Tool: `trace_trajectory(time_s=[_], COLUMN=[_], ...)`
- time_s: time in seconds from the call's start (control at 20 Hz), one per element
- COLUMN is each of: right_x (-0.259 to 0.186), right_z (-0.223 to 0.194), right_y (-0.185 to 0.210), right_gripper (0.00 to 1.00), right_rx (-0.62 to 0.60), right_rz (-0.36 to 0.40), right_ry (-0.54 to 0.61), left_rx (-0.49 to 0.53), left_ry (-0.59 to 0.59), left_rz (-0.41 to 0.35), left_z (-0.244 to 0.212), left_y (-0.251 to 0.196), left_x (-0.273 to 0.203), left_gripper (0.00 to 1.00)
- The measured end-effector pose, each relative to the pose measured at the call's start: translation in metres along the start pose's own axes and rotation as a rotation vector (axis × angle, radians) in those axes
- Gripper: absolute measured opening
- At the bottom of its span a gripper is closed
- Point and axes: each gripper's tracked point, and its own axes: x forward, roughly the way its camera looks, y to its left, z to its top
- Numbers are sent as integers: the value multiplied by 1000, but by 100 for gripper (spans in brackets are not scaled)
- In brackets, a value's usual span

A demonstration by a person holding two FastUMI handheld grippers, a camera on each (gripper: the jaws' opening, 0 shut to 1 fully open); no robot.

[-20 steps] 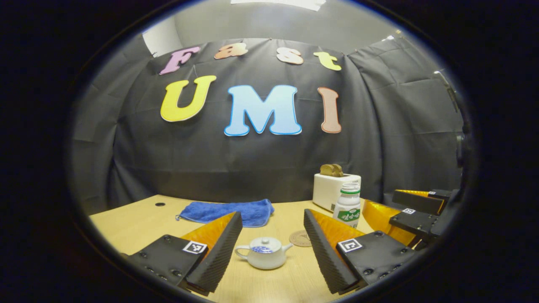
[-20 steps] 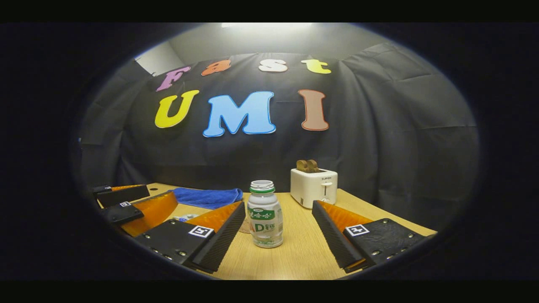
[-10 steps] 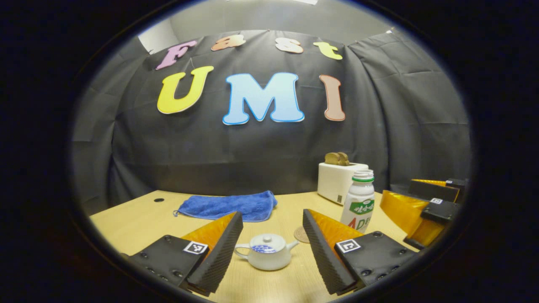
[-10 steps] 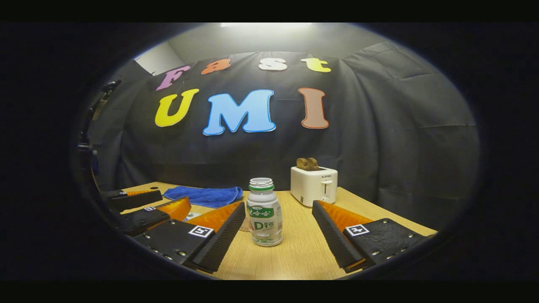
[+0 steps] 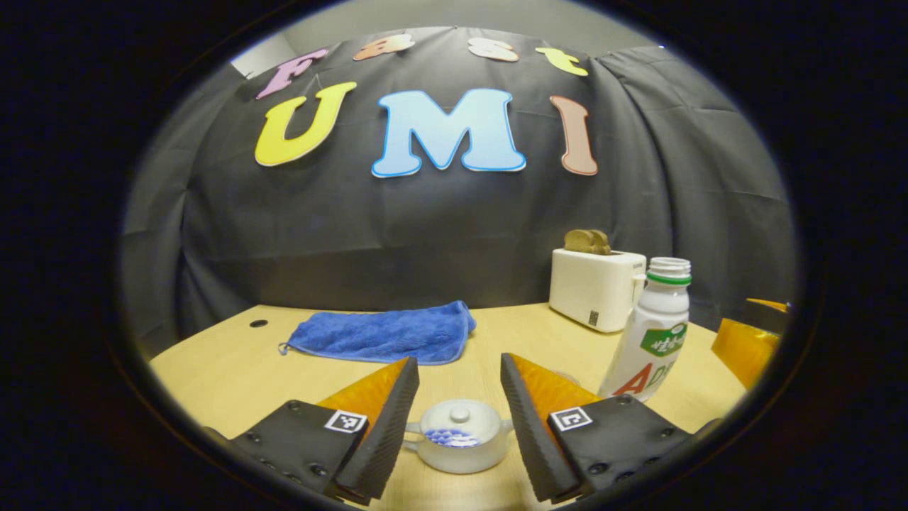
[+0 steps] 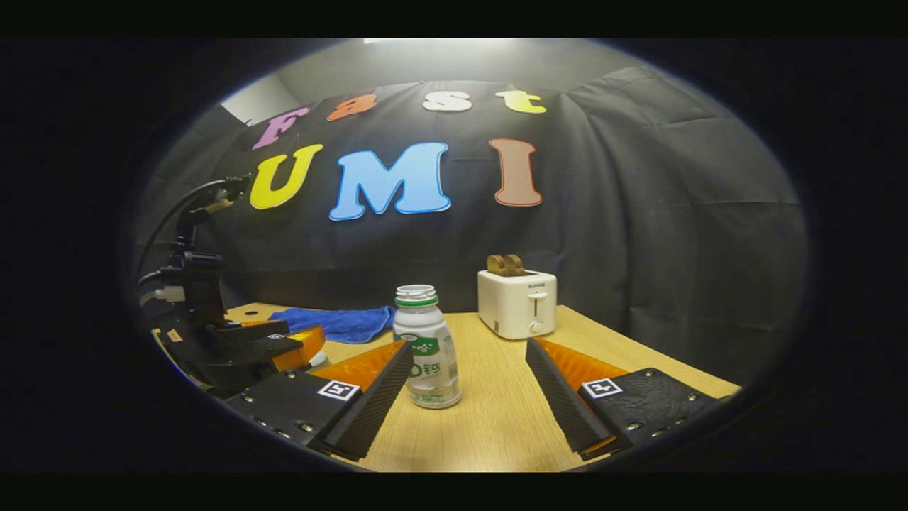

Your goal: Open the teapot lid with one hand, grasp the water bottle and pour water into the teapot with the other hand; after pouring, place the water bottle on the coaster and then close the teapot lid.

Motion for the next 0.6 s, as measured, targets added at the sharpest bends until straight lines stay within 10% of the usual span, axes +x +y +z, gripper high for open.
trace_trajectory(time_s=[0.6], right_x=[8], right_z=[-11], right_y=[-10], right_gripper=[98], right_rx=[12], right_rz=[-16], right_ry=[24], left_rx=[9], left_ry=[69], left_rz=[18], left_z=[-32], left_y=[1], left_x=[15], left_gripper=[68])
